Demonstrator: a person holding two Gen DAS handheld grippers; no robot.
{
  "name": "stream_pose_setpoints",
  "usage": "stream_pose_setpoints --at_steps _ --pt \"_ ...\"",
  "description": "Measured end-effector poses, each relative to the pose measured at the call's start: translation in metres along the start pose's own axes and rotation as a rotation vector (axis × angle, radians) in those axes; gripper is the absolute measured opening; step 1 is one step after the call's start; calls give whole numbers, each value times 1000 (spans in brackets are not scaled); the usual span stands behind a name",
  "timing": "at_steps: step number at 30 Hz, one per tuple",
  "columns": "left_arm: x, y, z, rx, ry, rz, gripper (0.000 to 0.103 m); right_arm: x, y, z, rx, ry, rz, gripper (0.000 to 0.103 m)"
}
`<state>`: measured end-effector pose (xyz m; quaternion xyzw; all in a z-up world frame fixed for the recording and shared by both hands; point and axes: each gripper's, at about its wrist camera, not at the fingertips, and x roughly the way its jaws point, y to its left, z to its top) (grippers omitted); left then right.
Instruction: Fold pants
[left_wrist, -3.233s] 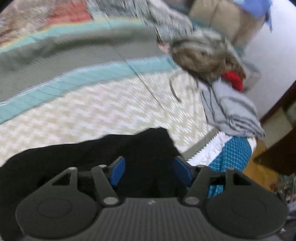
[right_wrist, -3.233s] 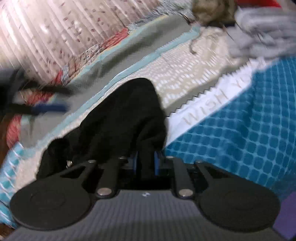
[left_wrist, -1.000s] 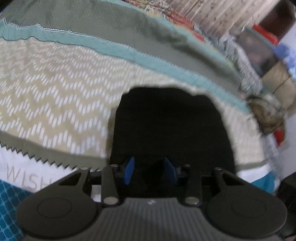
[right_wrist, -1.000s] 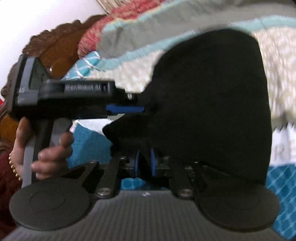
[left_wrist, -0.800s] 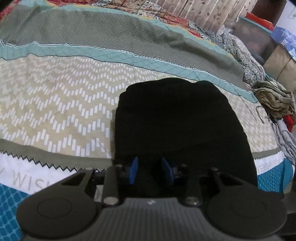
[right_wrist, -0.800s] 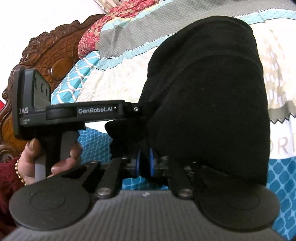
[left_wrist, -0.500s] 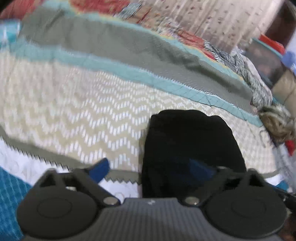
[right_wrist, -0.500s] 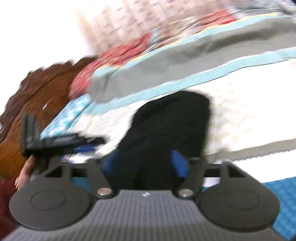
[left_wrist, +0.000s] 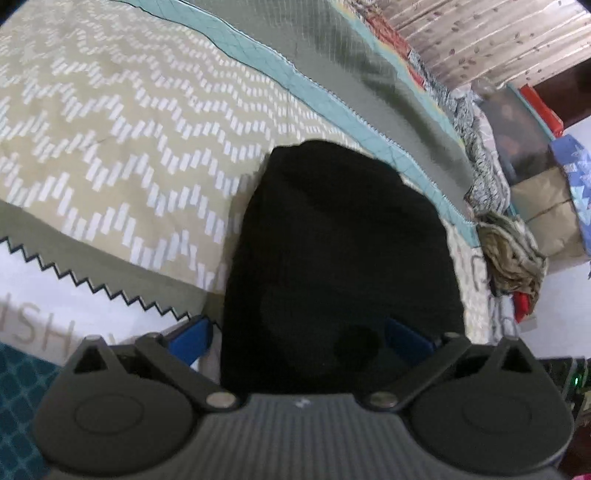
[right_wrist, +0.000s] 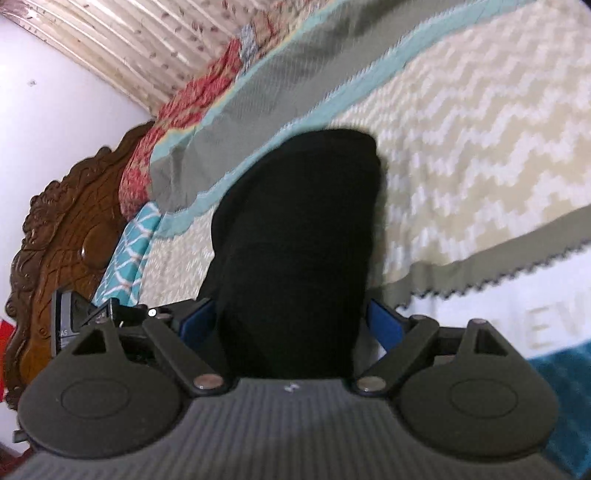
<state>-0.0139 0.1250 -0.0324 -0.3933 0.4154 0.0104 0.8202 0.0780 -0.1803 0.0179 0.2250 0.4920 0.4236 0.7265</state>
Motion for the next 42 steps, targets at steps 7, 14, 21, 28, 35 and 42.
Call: stream_pose_setpoints --at_steps 7,14,21,28,35,42 --pt "7 -12 -8 102 -33 36 103 6 0 -16 -44 -44 31 92" --pt "11 -31 -16 178 -35 148 103 14 16 -29 -109 -61 -25 93" --pt "7 -33 -19 203 -25 150 103 19 21 -34 -122 -60 -43 95" --pt "2 -31 -24 216 -35 141 103 28 31 -40 -137 -73 -53 98" --pt "0 -32 -28 226 -48 143 103 30 30 -38 -128 -72 -59 98" --pt "-8 -27 -38 243 -90 93 103 28 25 -34 -121 -60 -50 98"
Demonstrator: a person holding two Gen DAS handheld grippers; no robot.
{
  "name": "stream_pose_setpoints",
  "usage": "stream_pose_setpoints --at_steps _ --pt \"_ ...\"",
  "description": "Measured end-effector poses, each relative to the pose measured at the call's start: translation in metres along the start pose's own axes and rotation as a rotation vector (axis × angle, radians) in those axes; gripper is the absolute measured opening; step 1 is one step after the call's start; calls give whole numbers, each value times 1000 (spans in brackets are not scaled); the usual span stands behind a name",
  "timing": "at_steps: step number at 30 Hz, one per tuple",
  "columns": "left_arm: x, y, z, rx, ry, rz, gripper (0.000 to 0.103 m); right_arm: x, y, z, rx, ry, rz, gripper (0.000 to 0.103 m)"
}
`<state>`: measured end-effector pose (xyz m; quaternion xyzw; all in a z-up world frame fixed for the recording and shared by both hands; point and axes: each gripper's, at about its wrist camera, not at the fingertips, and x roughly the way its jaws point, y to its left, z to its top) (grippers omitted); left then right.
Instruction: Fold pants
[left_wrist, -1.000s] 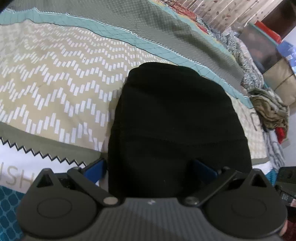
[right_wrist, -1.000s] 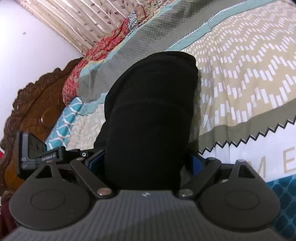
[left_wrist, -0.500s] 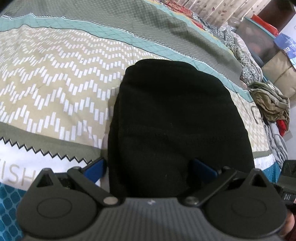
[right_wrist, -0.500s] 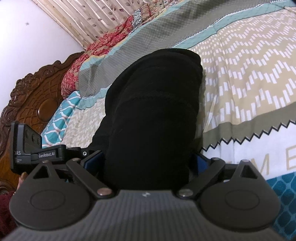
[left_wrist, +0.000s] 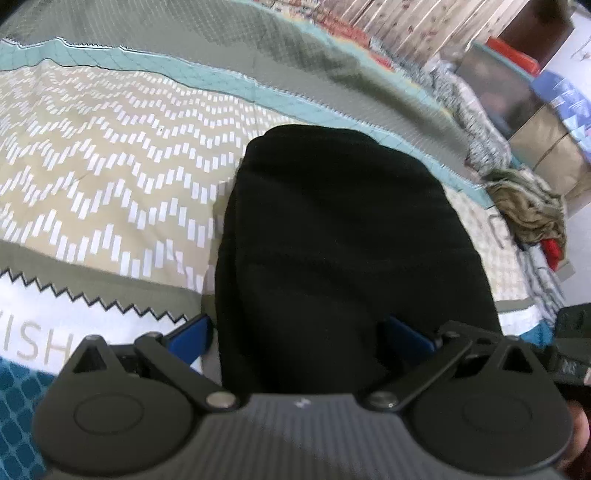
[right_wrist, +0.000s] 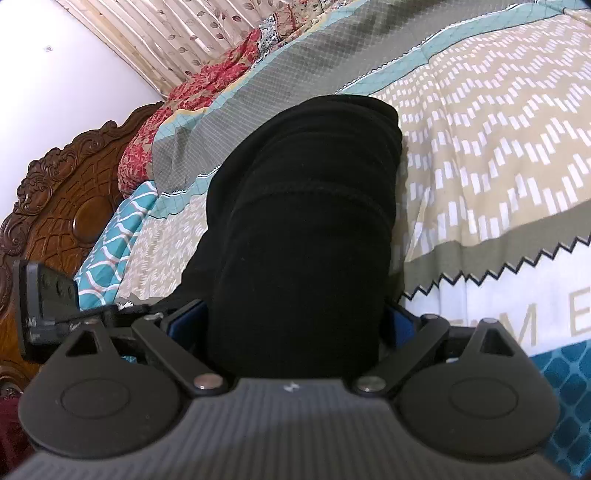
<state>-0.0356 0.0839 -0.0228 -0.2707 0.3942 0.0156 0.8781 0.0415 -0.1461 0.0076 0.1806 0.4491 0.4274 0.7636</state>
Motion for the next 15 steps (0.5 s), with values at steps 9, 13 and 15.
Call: stream_pose_setpoints --at_steps 9,13,15 --pt "-21 -24 0 22 -88 17 36 -6 40 2 -123 3 -59 49" --pt "-44 -35 29 -13 -177 3 34 -16 61 17 -204 -94 -24 47" --pt "-51 -49 50 45 -246 28 34 -16 64 32 -219 -147 -4 47"
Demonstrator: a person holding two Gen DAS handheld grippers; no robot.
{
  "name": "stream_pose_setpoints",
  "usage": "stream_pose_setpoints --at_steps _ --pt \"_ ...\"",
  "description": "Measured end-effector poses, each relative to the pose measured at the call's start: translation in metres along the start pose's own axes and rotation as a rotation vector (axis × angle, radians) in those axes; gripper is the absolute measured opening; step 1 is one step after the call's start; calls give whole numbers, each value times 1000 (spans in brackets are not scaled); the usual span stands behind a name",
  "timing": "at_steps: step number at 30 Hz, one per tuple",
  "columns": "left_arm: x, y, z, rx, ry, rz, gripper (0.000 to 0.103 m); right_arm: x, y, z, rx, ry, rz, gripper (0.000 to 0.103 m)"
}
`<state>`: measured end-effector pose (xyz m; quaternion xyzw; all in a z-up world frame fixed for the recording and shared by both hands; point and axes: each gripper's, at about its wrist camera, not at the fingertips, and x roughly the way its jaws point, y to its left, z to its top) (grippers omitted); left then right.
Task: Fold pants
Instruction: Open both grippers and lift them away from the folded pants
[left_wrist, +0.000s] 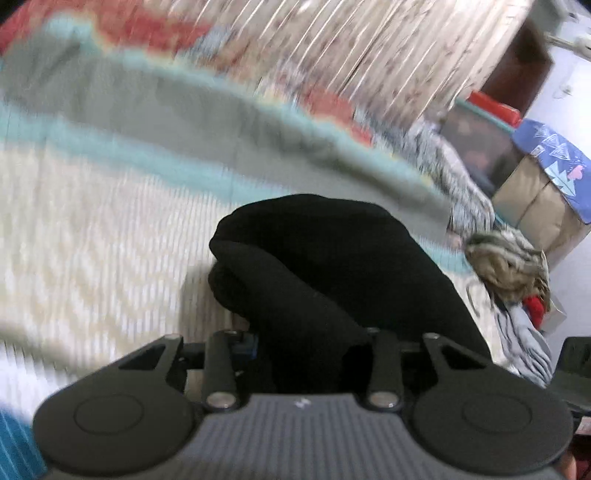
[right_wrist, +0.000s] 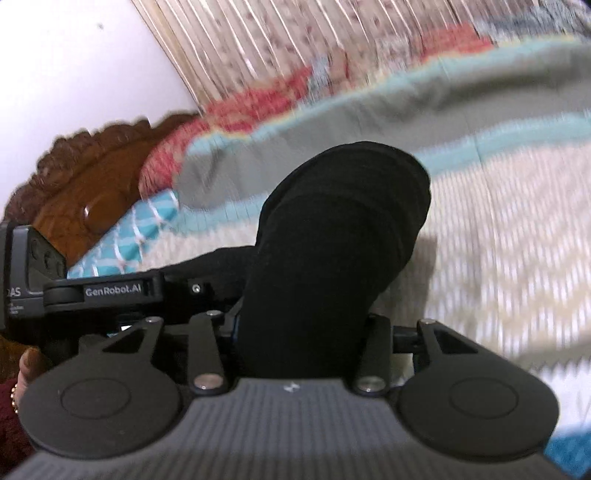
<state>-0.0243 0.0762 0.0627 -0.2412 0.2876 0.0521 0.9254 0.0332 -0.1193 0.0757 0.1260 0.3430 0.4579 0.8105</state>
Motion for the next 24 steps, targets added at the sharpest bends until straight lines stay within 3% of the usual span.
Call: stream_pose_setpoints --at_steps 6,11,14,17,18,19,20,24 --pt "49 -20 82 110 -126 52 34 42 -17 72 -118 -149 19 47" --pt "128 -17 125 103 -102 99 34 103 -70 117 -90 -166 -7 47" --pt "179 -6 127 88 -45 127 34 131 -108 130 -44 -141 -37 47" --pt "238 7 115 67 81 195 35 167 -152 130 69 -36 -105 49" --pt "255 10 107 64 135 233 45 180 -165 124 118 31 -146 54" --pt "264 10 101 69 134 257 48 188 -179 119 180 65 -153 58" --pt "263 5 97 92 95 270 50 185 -189 116 234 39 -114 58" --pt "260 -6 97 129 107 319 54 179 -179 116 202 38 -132 61"
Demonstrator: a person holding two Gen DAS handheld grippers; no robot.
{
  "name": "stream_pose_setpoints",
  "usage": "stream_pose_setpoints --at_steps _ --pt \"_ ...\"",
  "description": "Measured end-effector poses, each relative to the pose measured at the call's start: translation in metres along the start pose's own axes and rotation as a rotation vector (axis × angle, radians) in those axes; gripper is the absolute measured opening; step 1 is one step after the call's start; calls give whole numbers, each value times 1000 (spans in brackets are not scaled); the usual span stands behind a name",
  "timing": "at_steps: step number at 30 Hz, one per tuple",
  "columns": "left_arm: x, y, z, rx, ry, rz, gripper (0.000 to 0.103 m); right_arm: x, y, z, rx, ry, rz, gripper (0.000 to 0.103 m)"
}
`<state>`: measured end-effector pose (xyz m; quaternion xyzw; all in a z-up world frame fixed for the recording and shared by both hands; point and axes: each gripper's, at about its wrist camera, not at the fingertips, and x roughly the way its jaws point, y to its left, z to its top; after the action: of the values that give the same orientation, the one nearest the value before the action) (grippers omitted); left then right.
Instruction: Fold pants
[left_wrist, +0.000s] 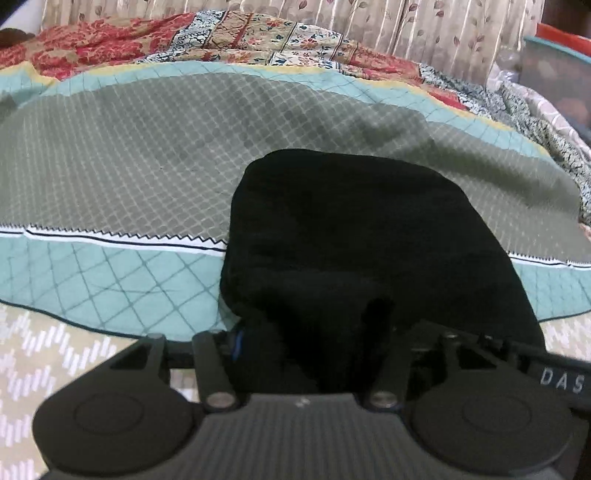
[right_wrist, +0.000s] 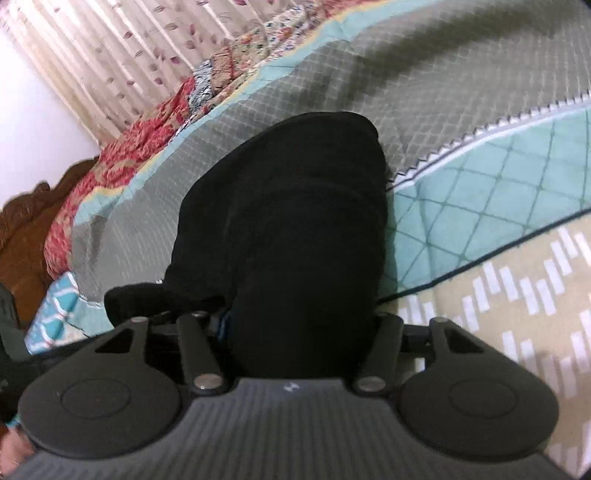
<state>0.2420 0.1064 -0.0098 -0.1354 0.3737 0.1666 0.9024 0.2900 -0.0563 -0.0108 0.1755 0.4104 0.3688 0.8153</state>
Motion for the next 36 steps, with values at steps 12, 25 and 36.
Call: stream_pose_setpoints --at_steps 12,25,36 --pt "-119 -1 -28 19 -13 185 103 -101 45 -63 10 -43 -298 103" --pt "-250 -16 -112 39 -35 168 103 -184 92 -153 -29 67 -290 103" --pt "-299 -27 -148 27 -83 159 103 -235 126 -194 -61 5 -253 103"
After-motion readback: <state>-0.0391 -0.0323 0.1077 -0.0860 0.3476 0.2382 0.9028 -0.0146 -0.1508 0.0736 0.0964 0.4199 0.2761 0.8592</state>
